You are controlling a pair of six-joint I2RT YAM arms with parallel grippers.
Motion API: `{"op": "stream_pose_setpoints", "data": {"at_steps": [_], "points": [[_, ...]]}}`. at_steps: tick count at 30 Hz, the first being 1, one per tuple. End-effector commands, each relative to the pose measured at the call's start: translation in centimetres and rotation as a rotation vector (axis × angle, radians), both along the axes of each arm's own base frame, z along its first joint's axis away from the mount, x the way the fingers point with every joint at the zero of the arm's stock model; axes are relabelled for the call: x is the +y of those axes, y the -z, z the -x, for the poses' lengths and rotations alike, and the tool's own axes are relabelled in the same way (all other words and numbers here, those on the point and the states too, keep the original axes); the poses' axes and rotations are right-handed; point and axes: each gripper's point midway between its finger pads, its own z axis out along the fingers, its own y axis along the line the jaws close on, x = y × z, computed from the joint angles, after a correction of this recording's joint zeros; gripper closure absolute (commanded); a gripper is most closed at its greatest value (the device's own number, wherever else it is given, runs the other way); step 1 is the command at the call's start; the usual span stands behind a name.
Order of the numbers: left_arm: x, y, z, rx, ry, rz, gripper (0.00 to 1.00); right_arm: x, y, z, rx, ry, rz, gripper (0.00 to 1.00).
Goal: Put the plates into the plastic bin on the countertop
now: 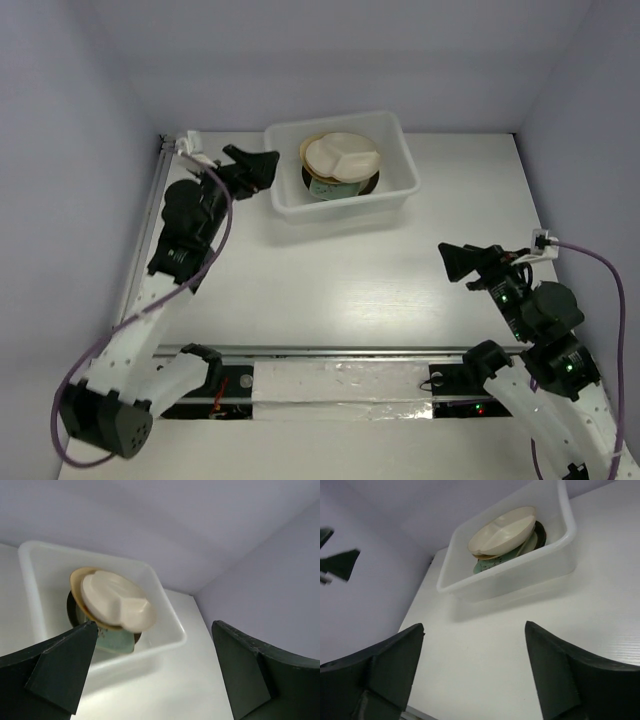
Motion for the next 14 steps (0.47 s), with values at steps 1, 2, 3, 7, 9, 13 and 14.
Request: {"op": "stream_pose_setpoints", "data": {"at_steps": [1, 2, 3, 7, 9, 13, 14], "points": [[1.1, 2.7, 4.2, 0.017, 0.024, -0.055, 0.02, -2.5, -2.3, 0.5, -0.065, 0.110, -0.025, 0.09], [1.5, 3.1, 5.3, 0.012, 0.020, -0.061, 0.02, -2.9, -2.5, 0.7, -0.073, 0.128, -0.033, 0.09], [2.4, 3.4, 7.3, -0.017, 0.012, -0.075, 0.02, -3.7, -2.6, 0.9, -0.082, 0.160, -0.045, 0.08], [4.9, 6.2, 10.8, -0.001, -0.044, -0.135, 0.01, -5.2, -2.4, 1.5, -0.092, 0.221, -0.063, 0.00], [5.7, 7.2, 12.1, 0.005, -0.058, -0.151, 0.01, -5.5, -2.1, 1.5, -0.084, 0.238, -0.068, 0.00], [6.1, 7.7, 12.9, -0.013, -0.061, -0.169, 0.01, -5.3, -2.2, 1.1, -0.085, 0.239, -0.091, 0.00], [5.6, 7.5, 13.2, -0.021, -0.031, -0.175, 0.01, -5.2, -2.3, 1.0, -0.084, 0.237, -0.093, 0.00]]}}
